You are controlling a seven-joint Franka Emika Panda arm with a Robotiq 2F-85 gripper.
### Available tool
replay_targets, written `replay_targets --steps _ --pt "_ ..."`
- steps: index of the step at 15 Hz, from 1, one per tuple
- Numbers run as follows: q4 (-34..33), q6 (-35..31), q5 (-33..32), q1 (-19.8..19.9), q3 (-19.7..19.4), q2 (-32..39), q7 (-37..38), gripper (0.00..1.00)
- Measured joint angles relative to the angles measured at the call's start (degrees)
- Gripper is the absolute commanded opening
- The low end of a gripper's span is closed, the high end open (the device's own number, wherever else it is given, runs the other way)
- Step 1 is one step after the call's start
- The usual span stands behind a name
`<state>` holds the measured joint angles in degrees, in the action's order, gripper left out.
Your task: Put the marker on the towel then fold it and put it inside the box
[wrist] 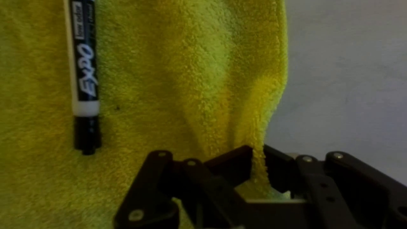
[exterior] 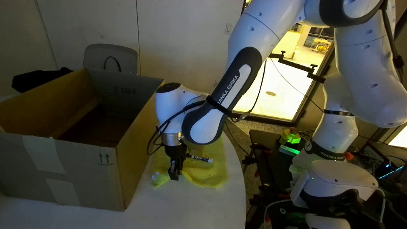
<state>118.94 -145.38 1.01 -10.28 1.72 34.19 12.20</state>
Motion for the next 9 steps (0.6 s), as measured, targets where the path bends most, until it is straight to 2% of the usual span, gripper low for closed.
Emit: replay_targets --steps 3,9 --pt "2.49 0.04 -2.01 -1.28 -2.95 -3.89 4.52 0.01" --pt "7.34 0.22 -2.99 -1.32 -7.47 -9.53 12.18 0.01"
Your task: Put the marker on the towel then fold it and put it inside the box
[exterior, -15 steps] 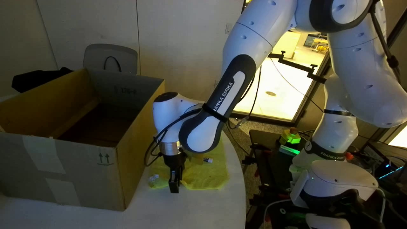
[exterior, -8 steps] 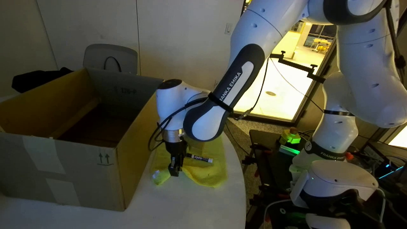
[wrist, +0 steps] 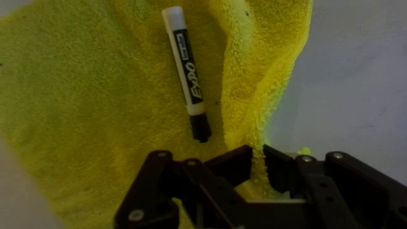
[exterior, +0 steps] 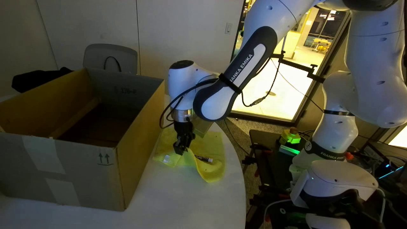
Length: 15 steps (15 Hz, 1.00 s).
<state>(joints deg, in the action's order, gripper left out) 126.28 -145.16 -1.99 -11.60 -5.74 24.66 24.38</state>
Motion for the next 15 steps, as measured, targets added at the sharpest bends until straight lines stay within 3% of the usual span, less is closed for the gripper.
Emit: replay_targets --steps 10,11,13,15 --pt "5.38 1.49 0.01 2.02 -8.14 -1.15 21.39 0.02" --pt "5.55 2.17 0.03 2.47 -8.40 -1.13 23.75 0.26" --pt "5.72 3.02 0.67 3.55 -8.18 -1.07 26.29 0.28" --pt "5.78 2.78 2.01 4.90 -6.89 -1.09 26.15 0.41"
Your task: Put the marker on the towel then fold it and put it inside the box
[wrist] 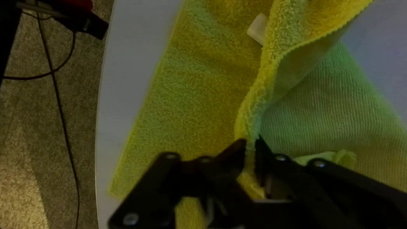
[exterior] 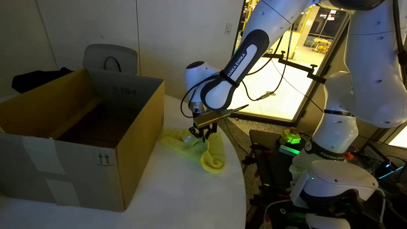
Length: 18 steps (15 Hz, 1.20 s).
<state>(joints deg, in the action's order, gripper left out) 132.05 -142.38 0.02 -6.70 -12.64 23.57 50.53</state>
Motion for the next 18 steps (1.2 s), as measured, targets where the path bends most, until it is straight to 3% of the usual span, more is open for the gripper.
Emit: replay_targets --steps 4,8,11,18 --pt "0.60 -3.98 2.69 2.48 3.41 -0.47 -4.08 0.72" --pt "1.36 -9.81 4.03 5.33 5.14 -1.33 -13.30 0.99" --pt "1.69 -12.34 4.29 9.72 5.62 -1.42 -25.13 1.00" --pt "1.00 -11.75 4.28 26.08 11.76 -0.07 -55.83 1.00"
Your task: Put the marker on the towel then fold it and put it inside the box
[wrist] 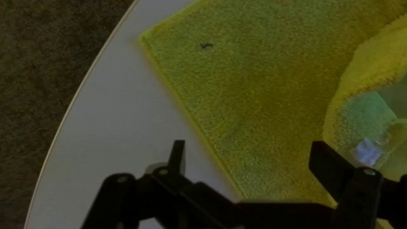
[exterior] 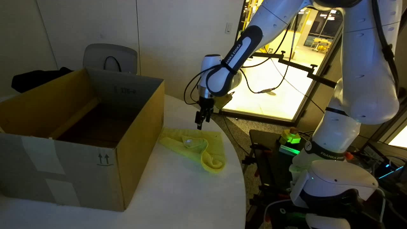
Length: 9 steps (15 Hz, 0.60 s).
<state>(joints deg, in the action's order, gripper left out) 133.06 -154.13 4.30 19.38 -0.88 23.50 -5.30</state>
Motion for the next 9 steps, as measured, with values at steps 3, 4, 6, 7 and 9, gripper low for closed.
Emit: replay_targets --steps 3,4,6,7,9 --pt "-2.21 1.38 0.60 2.91 0.65 3.13 -11.50 1.00" --pt "-3.04 1.87 0.60 3.36 0.75 4.38 -14.21 1.00" --pt "-4.79 2.65 0.60 3.87 0.90 7.05 -18.63 1.00" --pt "-5.65 3.09 0.58 3.96 0.90 8.34 -20.20 1.00" --pt "-7.47 4.14 0.43 4.16 0.87 10.53 -22.35 1.00"
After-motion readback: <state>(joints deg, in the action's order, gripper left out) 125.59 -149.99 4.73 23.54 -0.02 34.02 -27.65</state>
